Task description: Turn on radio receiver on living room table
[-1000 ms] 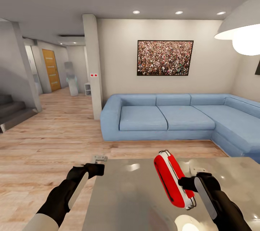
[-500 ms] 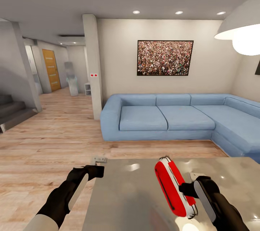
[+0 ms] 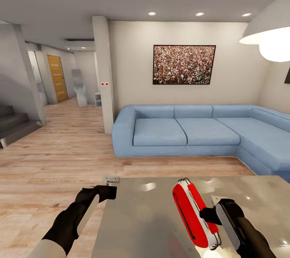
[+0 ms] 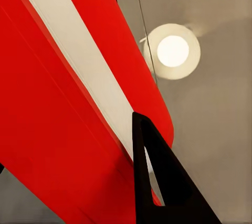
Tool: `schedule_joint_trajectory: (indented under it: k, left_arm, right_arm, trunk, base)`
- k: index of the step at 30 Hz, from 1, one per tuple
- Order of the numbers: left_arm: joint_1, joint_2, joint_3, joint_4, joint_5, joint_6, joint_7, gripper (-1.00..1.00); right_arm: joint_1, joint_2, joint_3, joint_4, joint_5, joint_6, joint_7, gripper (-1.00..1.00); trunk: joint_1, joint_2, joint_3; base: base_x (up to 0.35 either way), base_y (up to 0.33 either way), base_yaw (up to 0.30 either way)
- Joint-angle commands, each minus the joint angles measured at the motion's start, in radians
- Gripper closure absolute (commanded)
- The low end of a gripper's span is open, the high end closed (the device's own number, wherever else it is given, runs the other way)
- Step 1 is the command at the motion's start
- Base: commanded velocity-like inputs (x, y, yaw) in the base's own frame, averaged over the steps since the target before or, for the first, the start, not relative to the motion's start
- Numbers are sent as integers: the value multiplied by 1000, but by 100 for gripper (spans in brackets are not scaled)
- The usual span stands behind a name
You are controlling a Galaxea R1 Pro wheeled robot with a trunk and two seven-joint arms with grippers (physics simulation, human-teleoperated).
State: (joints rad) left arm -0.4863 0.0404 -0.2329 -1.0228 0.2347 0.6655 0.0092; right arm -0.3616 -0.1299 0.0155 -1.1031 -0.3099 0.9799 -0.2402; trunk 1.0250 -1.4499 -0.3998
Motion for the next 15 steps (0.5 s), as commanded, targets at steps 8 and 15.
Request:
schedule_joint_trajectory:
  k: [8,15]
  left_arm:
    - [0,-2,0,4,0,-1,0,100]
    - [0,-2,0,4,0,0,0,100]
  right_arm:
    - [0,1,0,26,-19,-1,-1,100]
    - [0,0,0,28,-48,0,-4,100]
  trunk:
    - [0,0,0]
    - [0,0,0]
  base:
    - [0,0,0]
    - [0,0,0]
